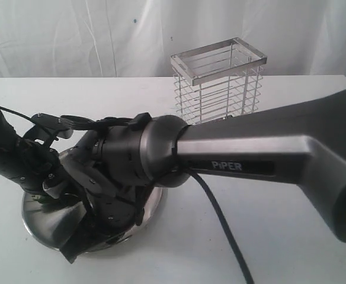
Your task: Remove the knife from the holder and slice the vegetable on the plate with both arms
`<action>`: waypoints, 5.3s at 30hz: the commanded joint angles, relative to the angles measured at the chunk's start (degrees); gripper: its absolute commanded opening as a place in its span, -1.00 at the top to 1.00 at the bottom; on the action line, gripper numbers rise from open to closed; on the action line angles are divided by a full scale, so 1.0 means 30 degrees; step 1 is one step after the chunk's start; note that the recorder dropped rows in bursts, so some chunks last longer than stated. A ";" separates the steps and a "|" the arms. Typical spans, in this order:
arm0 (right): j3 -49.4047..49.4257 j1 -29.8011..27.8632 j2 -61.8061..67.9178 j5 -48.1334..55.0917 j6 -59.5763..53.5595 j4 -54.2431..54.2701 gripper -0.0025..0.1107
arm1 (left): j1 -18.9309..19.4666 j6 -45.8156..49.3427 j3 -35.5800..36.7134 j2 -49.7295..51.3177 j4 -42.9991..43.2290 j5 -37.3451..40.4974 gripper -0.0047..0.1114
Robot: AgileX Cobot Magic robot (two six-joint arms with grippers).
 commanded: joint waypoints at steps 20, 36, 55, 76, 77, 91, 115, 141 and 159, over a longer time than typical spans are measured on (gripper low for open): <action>-0.0036 0.0250 -0.0366 0.4895 -0.1936 0.1953 0.96 | -0.0092 -0.1097 0.0285 0.0708 -0.0131 0.0814 0.92; -0.0036 0.0291 -0.1951 0.5014 0.0102 -0.2065 0.96 | 0.0287 -0.1470 0.0285 -0.1287 -0.0273 0.0704 0.92; 0.0937 0.0473 -0.3280 0.2823 0.1266 -0.1362 0.96 | 0.0407 -0.1547 0.0285 -0.3833 -0.0142 0.0811 0.92; 0.2171 0.0938 -0.3274 0.0619 0.4107 -0.0607 0.96 | 0.0880 -0.1600 0.0285 -0.3953 -0.0356 0.0501 0.92; 0.2171 0.0938 -0.3274 0.0552 0.4550 -0.0607 0.96 | 0.0880 -0.1600 0.0285 -0.3953 -0.0356 0.0501 0.92; 0.2171 0.2854 -0.3274 -0.0743 0.9678 -0.3159 0.96 | 0.0880 -0.1600 0.0285 -0.3953 -0.0589 0.0500 0.92; 0.3395 0.3379 -0.3228 -0.1796 1.1769 -0.2802 0.96 | 0.0880 -0.1600 0.0285 -0.3953 -0.0686 0.0458 0.92; 0.3613 0.3379 -0.2907 -0.2307 1.2325 -0.3723 0.96 | 0.0880 -0.1600 0.0285 -0.3953 -0.0696 0.0508 0.92; 0.3613 0.3379 -0.2346 -0.2218 1.2286 -0.3675 0.96 | 0.0880 -0.1600 0.0285 -0.3953 -0.0862 0.0434 0.92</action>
